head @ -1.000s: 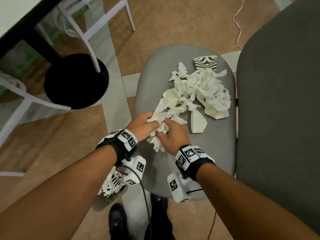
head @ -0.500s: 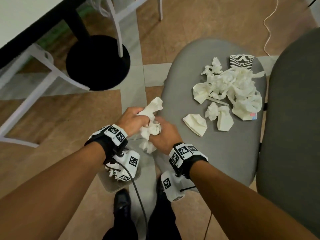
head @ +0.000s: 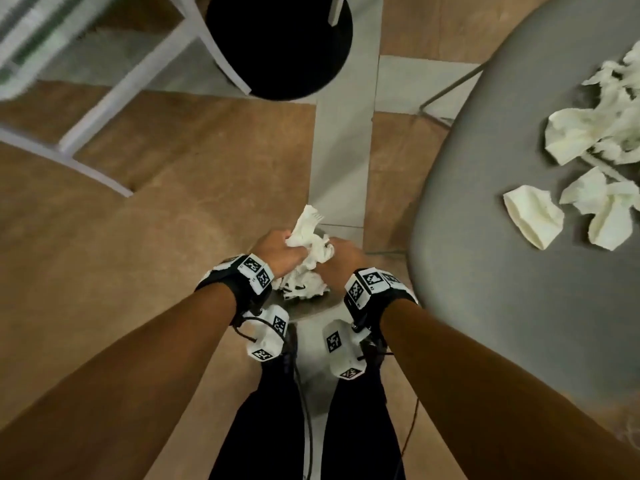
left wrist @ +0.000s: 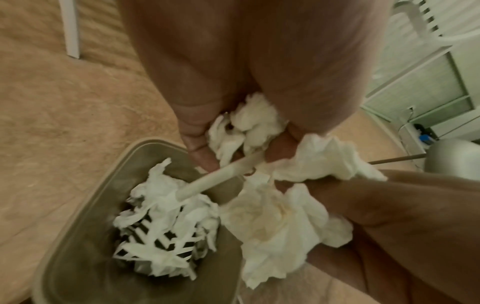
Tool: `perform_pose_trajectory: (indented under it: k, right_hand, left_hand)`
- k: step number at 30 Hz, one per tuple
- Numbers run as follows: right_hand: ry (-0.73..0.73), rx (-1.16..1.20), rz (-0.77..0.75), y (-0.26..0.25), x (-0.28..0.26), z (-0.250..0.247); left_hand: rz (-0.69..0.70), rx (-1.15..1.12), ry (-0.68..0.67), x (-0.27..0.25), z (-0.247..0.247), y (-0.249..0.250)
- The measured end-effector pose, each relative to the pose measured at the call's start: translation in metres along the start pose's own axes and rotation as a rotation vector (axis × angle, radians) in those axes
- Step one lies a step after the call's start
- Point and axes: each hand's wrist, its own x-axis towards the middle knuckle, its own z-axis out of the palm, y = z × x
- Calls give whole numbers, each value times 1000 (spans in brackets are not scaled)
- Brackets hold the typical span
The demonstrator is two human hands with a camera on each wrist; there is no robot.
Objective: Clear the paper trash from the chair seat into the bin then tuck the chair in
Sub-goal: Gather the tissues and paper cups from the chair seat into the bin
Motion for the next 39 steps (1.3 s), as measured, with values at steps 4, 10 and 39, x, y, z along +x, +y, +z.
perform_pose_trajectory:
  k: [4, 10, 39]
  right_hand:
    - [-24, -35, 48, 4, 20, 30]
    - [48, 151, 208, 19, 27, 60]
    - [883, 220, 494, 231, -117, -244]
  left_hand:
    - [-15, 150, -26, 20, 13, -50]
    - [-99, 96, -4, 31, 24, -87]
    - [763, 1024, 30, -20, 208, 290]
